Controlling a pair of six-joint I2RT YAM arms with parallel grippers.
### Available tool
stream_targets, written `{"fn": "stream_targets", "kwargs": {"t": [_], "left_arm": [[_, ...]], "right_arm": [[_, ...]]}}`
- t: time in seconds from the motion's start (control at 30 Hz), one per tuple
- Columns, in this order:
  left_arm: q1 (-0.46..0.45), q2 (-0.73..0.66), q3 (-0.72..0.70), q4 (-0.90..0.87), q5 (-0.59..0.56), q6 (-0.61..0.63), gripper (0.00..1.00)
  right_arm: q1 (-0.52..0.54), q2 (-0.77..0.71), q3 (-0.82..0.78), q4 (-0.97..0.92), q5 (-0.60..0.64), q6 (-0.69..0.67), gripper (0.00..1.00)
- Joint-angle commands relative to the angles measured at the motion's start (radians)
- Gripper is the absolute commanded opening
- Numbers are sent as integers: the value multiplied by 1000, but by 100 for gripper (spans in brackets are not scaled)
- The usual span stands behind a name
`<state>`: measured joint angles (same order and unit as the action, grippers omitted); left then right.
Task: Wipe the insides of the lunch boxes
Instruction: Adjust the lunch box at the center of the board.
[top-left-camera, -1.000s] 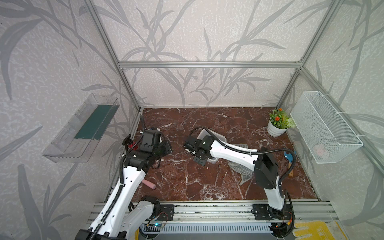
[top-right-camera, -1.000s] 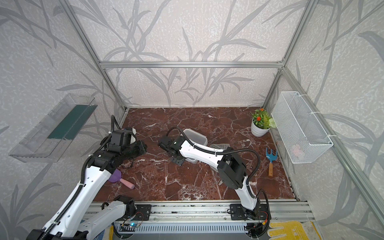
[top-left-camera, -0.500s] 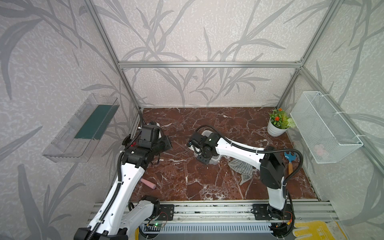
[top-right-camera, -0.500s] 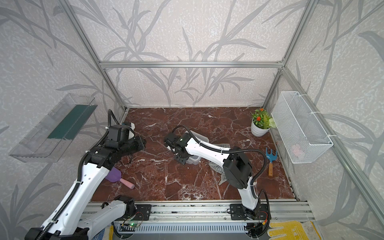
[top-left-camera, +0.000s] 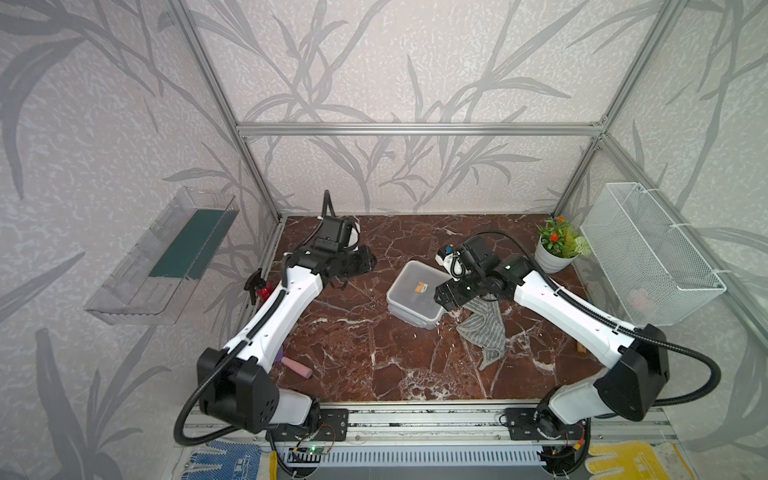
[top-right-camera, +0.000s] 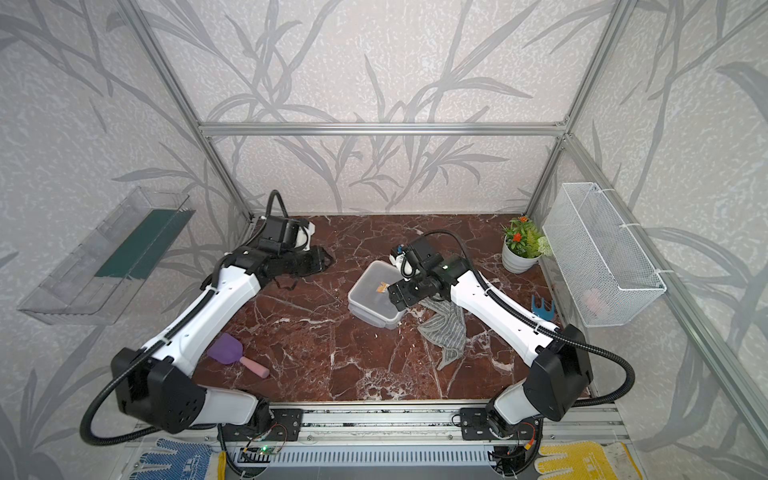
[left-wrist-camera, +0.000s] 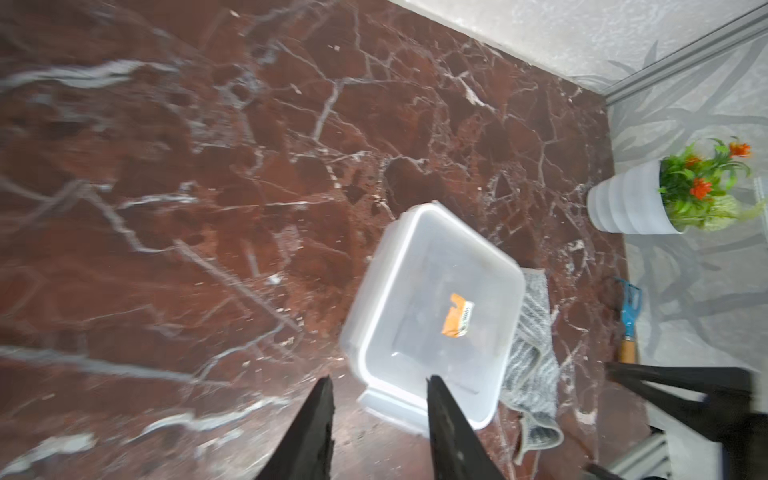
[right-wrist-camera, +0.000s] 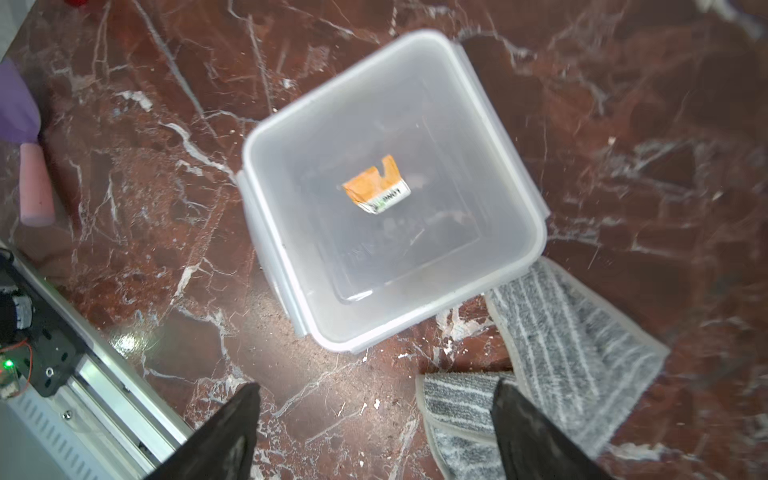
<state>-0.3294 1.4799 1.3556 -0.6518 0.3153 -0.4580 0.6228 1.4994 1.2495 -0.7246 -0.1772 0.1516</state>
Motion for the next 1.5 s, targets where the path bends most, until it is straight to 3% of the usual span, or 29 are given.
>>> {"fn": "stream_targets", "kwargs": {"t": [0.0,0.2,0.43,0.7,1.1,1.47], "left_arm": [[-42,132,100,-18,93,73,48],[-84,380,246,-74,123,124,62],[-98,500,252,-74,181,138,64],[-111,477,88,-5,189,96,64],[-118,318,-175,49,134,6,62],[-125,269,-185,23,111,-31,61]], "right_arm": [[-48,5,-101,156,-191,133,90],[-114,26,-216,316,-263,257,93],[-144,106,-299,509,-370,374,94],[-159,166,-312,580,-375,414,94],[-212,277,-240,690,-472,422,94],[-219,283,-221,717,-518,426,83]]}}
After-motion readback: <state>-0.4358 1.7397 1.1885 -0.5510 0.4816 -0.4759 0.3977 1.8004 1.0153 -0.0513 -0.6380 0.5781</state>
